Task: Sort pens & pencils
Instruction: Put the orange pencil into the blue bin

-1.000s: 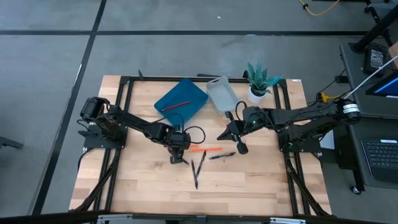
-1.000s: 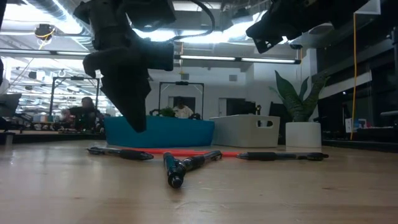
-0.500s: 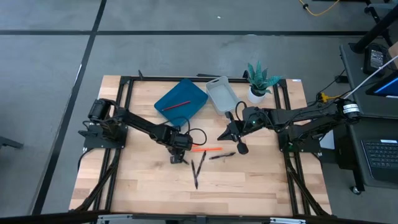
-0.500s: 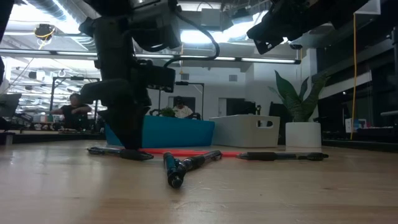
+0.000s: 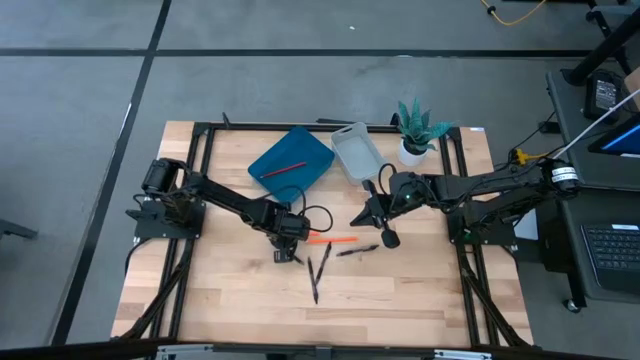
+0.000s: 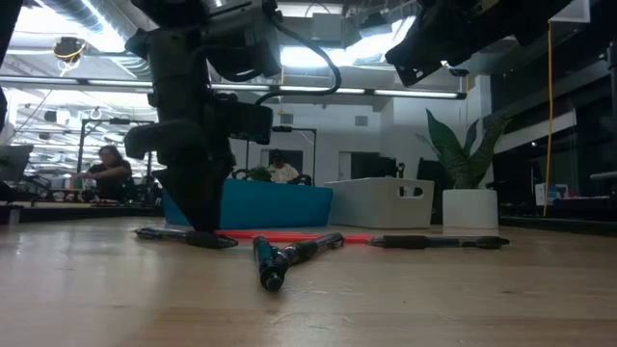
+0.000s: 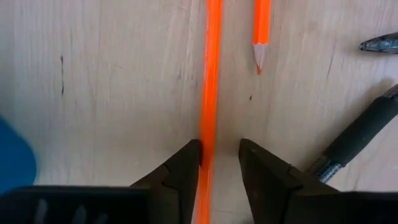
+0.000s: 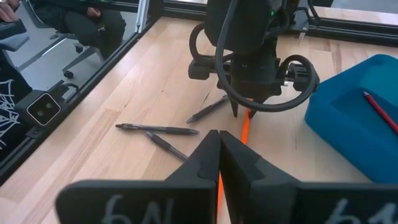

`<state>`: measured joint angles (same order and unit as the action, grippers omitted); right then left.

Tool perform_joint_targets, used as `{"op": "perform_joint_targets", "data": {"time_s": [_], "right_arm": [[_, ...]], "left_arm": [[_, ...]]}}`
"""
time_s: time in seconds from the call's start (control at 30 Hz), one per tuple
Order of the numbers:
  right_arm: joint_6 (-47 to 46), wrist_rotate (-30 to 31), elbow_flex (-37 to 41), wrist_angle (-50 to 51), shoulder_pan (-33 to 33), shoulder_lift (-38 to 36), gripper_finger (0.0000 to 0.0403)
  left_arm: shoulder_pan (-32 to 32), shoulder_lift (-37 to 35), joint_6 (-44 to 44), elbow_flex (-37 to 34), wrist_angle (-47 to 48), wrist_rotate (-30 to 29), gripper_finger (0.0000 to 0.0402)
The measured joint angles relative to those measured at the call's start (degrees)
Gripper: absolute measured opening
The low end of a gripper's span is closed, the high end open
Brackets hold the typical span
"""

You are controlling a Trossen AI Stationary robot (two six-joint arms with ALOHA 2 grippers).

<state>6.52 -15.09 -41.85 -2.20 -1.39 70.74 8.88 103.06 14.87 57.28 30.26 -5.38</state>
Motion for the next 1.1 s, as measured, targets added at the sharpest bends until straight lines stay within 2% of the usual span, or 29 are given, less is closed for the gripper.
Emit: {"op": "perform_joint_targets", "data": {"time_s": [0.7, 1.1], "right_arm": [[0.0, 0.0, 0.0, 0.0, 0.0, 0.0, 0.0012], [0.0, 0.0, 0.0, 0.0, 0.0, 0.0, 0.0012]], "left_arm": [[0.1, 0.1, 0.1, -0.1, 0.1, 0.8, 0.0024], [0.1, 0.1, -0.3, -0.1, 0.2, 0.8, 0.0017]]}}
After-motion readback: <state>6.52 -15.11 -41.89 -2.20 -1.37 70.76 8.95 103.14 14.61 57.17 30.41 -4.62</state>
